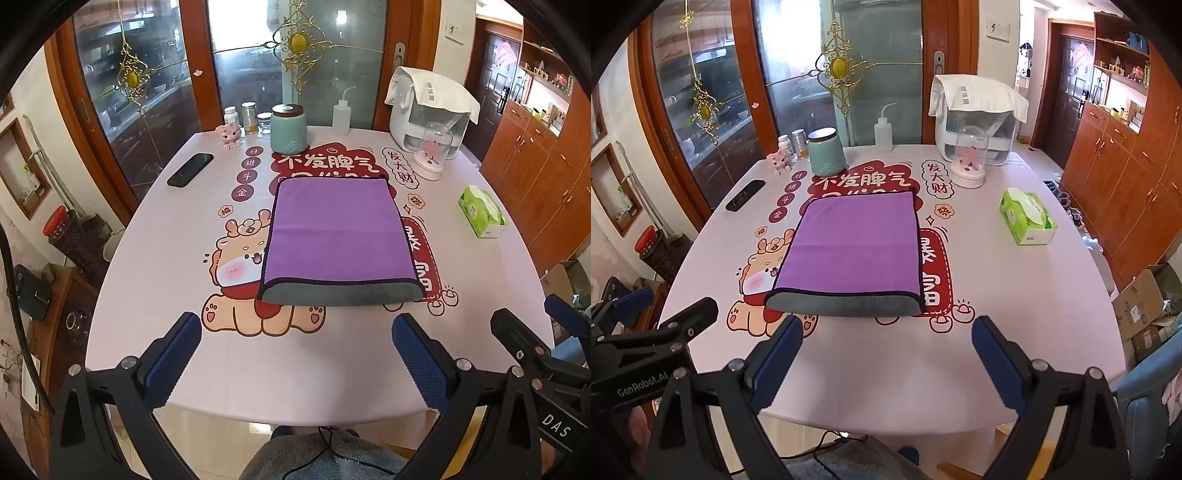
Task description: Fold towel
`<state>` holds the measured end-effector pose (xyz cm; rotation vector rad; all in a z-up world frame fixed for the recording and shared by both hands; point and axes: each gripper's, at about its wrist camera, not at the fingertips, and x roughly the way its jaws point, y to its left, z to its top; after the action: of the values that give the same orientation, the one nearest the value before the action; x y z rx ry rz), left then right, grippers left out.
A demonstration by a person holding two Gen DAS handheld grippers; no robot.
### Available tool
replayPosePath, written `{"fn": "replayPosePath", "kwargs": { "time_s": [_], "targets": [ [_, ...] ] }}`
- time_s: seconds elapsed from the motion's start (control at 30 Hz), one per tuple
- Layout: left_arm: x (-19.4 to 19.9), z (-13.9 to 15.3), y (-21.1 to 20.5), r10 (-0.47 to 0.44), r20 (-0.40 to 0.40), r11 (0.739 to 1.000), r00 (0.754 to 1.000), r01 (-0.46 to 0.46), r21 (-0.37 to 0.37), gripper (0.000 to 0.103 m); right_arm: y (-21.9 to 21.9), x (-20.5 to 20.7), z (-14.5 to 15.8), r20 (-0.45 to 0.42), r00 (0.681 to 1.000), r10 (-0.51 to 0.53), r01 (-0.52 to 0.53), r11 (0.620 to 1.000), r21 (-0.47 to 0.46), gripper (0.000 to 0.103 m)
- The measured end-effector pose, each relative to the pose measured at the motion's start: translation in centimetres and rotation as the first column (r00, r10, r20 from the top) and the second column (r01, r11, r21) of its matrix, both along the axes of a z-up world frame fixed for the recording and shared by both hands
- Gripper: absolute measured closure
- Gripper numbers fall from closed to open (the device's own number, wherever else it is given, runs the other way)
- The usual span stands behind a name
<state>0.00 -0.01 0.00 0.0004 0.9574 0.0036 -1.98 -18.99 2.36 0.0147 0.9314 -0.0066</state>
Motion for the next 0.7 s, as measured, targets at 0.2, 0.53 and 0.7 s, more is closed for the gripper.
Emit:
{"fn": "replayPosePath", "kwargs": {
  "time_s": [0.2,0.53,0.7],
  "targets": [
    [-0.15,0.02,0.00,-0.002,0.004,1.000,1.000,0.002,-0.005,0.000,-0.03,0.03,0.02,0.000,1.000,0.000,0.000,1.000,0.002,0.009],
    [0.04,-0.05,0.00,0.003,0.001,1.000,1.000,-0.003,-0.003,0.000,-0.03,-0.08,-0.04,-0.002,1.000,0.000,0.000,1.000,0.006,0.009],
    [0.02,0.68,0.13,0.003,0.007,1.000,1.000,-0.003,-0.015,0.000,-0.18,-0.28,0.06,-0.001,1.000,0.002,-0.002,1.000,0.007,0.009]
  ]
}}
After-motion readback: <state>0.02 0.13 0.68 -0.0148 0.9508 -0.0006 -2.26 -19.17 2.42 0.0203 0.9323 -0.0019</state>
